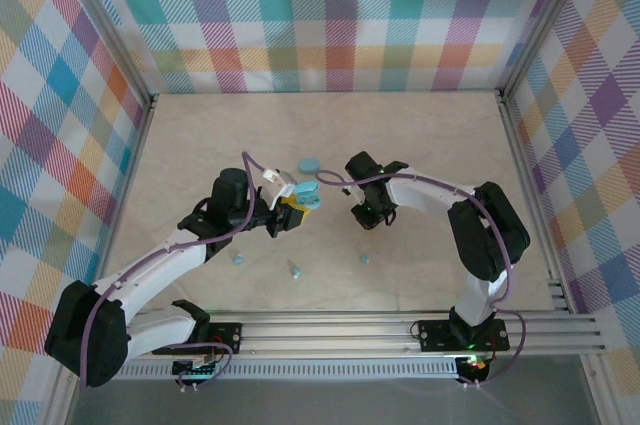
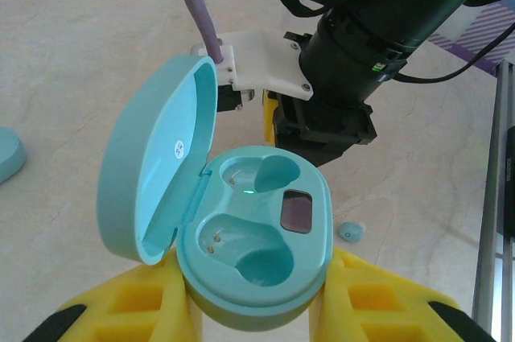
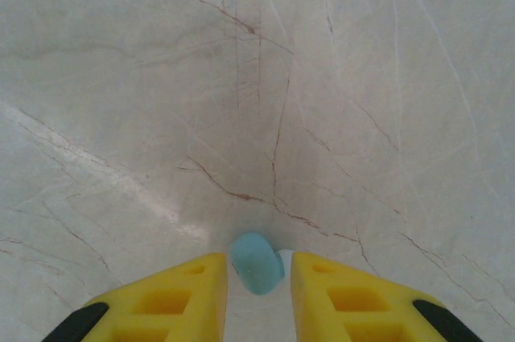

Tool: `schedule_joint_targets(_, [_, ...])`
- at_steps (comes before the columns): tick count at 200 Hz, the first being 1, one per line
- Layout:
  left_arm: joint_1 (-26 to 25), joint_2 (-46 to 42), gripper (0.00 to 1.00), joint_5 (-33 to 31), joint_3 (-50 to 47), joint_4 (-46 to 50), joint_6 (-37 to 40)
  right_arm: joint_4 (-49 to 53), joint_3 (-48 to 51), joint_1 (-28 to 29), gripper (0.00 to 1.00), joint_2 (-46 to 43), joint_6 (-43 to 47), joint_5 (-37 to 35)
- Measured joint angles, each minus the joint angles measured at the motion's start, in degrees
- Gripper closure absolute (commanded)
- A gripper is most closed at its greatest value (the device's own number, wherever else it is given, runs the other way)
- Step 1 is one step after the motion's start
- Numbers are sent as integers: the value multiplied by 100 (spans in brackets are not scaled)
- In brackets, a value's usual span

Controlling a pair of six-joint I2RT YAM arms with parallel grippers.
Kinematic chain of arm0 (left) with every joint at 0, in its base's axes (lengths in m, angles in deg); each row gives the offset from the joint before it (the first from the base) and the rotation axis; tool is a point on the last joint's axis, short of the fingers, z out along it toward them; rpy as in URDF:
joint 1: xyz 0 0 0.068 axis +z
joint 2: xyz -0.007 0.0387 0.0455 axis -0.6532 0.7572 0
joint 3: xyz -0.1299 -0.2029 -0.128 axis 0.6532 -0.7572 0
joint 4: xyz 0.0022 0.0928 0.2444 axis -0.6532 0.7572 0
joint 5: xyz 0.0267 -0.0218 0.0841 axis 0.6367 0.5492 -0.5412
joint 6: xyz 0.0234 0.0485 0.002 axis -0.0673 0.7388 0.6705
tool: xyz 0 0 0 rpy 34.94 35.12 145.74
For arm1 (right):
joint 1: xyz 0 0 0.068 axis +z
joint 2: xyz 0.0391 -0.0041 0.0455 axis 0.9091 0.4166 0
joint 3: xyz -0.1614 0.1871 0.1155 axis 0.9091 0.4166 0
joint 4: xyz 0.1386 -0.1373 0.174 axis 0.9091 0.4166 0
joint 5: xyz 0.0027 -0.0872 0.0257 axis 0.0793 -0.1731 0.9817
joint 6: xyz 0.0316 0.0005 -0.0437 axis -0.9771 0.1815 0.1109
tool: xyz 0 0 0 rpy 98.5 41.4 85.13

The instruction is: Insert the wireless bluetooth earbuds into the charging case

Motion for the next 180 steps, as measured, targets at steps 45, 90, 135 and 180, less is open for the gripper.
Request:
schedule_joint_targets(45, [0, -13, 88, 0, 0, 2, 0, 61, 0, 9, 70, 68, 118, -11])
schedule_joint_targets(90, [0, -96, 88, -4, -2, 22, 0, 74, -26, 28, 69, 227, 192, -13])
schedule_joint_targets(135, [0, -118, 88, -9, -2, 57, 0, 85, -55, 66, 68, 299, 210, -61])
schedule_joint_targets(180, [0, -280, 88, -85, -33, 205, 4, 57, -140, 90, 76, 424, 210, -144])
